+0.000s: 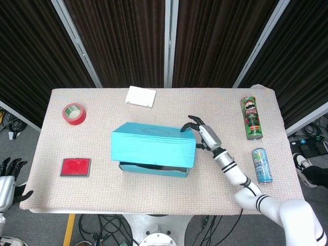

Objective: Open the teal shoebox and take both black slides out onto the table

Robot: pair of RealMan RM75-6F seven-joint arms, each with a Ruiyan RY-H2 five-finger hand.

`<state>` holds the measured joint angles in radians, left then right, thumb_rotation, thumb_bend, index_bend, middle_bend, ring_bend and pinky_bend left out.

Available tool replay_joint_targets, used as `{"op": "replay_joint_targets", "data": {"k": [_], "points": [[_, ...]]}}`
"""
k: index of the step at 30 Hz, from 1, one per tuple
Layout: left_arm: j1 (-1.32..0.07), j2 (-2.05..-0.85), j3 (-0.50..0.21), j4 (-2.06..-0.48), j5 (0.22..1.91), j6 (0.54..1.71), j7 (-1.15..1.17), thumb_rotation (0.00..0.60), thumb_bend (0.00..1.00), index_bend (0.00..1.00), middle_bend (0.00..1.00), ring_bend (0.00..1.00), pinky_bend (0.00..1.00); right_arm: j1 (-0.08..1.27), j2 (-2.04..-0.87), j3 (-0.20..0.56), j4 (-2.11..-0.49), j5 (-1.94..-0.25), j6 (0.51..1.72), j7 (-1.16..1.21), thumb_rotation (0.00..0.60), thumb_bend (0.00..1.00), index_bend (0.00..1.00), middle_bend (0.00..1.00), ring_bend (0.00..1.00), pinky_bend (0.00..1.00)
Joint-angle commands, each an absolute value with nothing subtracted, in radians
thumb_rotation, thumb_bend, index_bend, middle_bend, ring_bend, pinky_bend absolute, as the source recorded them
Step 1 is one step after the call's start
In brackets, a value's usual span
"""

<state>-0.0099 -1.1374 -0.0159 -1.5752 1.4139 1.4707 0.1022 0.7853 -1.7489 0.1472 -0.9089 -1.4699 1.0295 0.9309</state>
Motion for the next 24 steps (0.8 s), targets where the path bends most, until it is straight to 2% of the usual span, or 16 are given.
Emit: {"op": "replay_joint_targets", "data": {"k": [1,7,11,14,16,18,19,22,24], "points": [[-0.008,-1.140,-0.015,-1.571,1.413,1.470,0.095,0.600,0.06,0.20,0.13,0.04,0.15,0.813,-1.615,0.281,-1.155,-1.261,0.808,1.029,0.600,0.59,0.46,0.39,0.05,0.00],[-0.003,-1.144,-0.013,-1.554,1.418,1.475,0.077,0.600,0.06,0.20,0.13,0.04,0.15,0.828,-1.583,0.377,-1.260,-1.083,0.668,1.057,0.600,0.56,0.42,0.38,0.03,0.00],[0.001,-1.146,-0.011,-1.544,1.420,1.476,0.062,0.600,0.06,0.20,0.13,0.04,0.15,0.838,-1.592,0.429,-1.275,-0.972,0.627,1.042,0.600,0.46,0.36,0.34,0.01,0.00],[0.003,-1.147,-0.009,-1.538,1.423,1.477,0.052,0.600,0.06,0.20,0.13,0.04,0.15,0.862,-1.613,0.468,-1.258,-0.863,0.620,0.989,0.600,0.37,0.21,0.25,0.00,0.00],[0.004,-1.148,-0.009,-1.535,1.426,1.481,0.049,0.600,0.06,0.20,0.13,0.04,0.15,0.880,-1.626,0.483,-1.242,-0.804,0.630,0.940,0.600,0.31,0.07,0.13,0.00,0.00],[0.007,-1.148,-0.009,-1.533,1.428,1.485,0.046,0.600,0.06,0.20,0.13,0.04,0.15,0.900,-1.647,0.495,-1.221,-0.738,0.672,0.868,0.600,0.23,0.00,0.02,0.00,0.00],[0.008,-1.148,-0.008,-1.533,1.429,1.487,0.045,0.600,0.06,0.20,0.13,0.04,0.15,0.906,-1.659,0.501,-1.214,-0.713,0.706,0.834,0.600,0.19,0.00,0.00,0.00,0.00],[0.011,-1.148,-0.007,-1.532,1.431,1.491,0.042,0.600,0.06,0.20,0.13,0.04,0.15,0.914,-1.714,0.522,-1.192,-0.664,0.886,0.713,0.600,0.11,0.00,0.00,0.00,0.00],[0.013,-1.148,-0.007,-1.530,1.431,1.492,0.040,0.600,0.06,0.20,0.13,0.04,0.15,0.913,-1.746,0.533,-1.172,-0.687,1.002,0.654,0.600,0.11,0.00,0.00,0.00,0.00]]}}
